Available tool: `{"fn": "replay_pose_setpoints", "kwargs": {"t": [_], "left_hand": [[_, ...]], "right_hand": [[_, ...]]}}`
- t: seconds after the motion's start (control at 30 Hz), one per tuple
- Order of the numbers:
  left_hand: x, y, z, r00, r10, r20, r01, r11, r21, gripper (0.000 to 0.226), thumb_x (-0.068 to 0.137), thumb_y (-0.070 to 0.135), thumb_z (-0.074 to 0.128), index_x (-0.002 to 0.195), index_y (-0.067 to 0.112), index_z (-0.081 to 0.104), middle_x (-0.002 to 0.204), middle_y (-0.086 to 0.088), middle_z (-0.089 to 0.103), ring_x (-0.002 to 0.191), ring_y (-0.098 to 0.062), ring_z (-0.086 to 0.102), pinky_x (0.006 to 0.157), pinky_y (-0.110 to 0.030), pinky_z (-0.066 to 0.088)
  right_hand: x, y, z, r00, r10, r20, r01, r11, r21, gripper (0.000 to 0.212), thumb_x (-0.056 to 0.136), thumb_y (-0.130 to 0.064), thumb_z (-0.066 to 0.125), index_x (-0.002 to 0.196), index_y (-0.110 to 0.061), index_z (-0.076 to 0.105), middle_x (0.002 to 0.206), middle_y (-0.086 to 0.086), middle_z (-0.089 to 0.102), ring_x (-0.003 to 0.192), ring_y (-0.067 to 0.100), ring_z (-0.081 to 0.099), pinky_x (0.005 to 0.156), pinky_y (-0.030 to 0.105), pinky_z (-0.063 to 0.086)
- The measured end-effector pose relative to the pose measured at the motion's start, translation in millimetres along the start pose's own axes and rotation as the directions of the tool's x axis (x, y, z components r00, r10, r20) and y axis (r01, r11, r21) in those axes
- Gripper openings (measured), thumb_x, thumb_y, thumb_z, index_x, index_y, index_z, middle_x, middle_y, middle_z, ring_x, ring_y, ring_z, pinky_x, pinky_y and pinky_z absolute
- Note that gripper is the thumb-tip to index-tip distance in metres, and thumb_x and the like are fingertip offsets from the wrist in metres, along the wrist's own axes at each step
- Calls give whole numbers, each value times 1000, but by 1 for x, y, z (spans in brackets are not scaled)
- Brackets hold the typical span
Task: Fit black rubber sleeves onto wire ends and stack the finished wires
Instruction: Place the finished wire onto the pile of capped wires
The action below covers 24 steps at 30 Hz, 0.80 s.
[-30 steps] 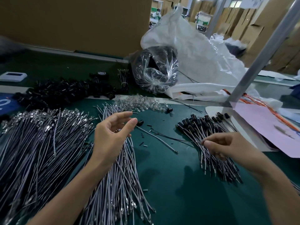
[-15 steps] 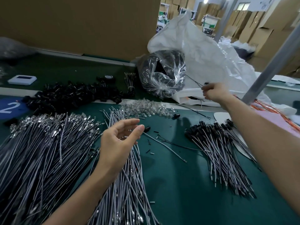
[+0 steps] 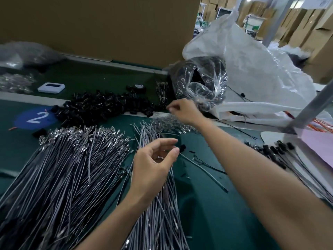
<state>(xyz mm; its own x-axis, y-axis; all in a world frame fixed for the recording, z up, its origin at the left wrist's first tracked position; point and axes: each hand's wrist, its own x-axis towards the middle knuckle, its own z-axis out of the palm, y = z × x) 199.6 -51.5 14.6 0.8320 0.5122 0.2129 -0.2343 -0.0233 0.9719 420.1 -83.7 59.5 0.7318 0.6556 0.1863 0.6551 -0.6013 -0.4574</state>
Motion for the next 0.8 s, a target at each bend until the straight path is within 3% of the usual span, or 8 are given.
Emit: {"fn": "replay_pose_setpoints", "kwargs": {"t": [0.07, 0.17, 0.27, 0.47, 0.7, 0.8], "left_hand": [[0, 0, 0, 1000, 11, 2, -11, 1000, 15, 16, 87, 17, 74, 97, 30, 75, 87, 9, 76, 79, -9, 70, 72, -22, 55], [0, 1, 2, 999, 32, 9, -32, 999, 15, 17, 88, 14, 73, 96, 29, 74, 86, 9, 76, 78, -9, 70, 71, -25, 56], [2, -1, 1, 999, 42, -20, -42, 999, -6, 16, 87, 12, 72, 96, 25, 75, 84, 4, 76, 76, -14, 70, 72, -31, 58], [1, -1, 2, 999, 40, -22, -40, 999, -3, 16, 87, 14, 73, 93, 29, 75, 83, 5, 75, 73, -14, 68, 70, -31, 57], [0, 1, 2, 999, 29, -27, -29, 999, -23, 16, 87, 13, 74, 93, 27, 75, 79, 2, 75, 68, -13, 66, 65, -26, 55], [1, 0, 2, 1000, 22, -19, -22, 999, -33, 15, 87, 12, 73, 95, 24, 75, 80, 0, 75, 68, -12, 65, 64, -24, 54]], "right_hand": [[11, -23, 21, 1000, -7, 3, 7, 1000, -20, 21, 94, -25, 61, 103, -12, 75, 100, 7, 73, 86, 17, 65, 80, 21, 49], [20, -45, 45, 999, 25, -34, -31, 981, -192, 33, 87, -43, 67, 93, -11, 71, 92, 6, 70, 90, 24, 62, 87, 38, 48], [21, -52, 52, 997, 50, -62, -63, 971, -230, 24, 87, -32, 68, 97, -11, 66, 97, 7, 67, 97, 27, 61, 93, 41, 45], [15, -51, 35, 998, 17, -55, -29, 976, -215, 14, 88, -11, 61, 97, -12, 72, 100, 11, 69, 91, 32, 64, 70, 35, 48], [5, -49, 27, 991, -88, 98, 115, 939, -323, 21, 94, -28, 59, 110, -19, 71, 109, 5, 69, 98, 26, 64, 75, 35, 54], [6, -58, 35, 989, -109, 103, 137, 936, -324, 19, 94, -25, 60, 110, -19, 70, 110, 6, 67, 99, 27, 64, 75, 34, 51]]}}
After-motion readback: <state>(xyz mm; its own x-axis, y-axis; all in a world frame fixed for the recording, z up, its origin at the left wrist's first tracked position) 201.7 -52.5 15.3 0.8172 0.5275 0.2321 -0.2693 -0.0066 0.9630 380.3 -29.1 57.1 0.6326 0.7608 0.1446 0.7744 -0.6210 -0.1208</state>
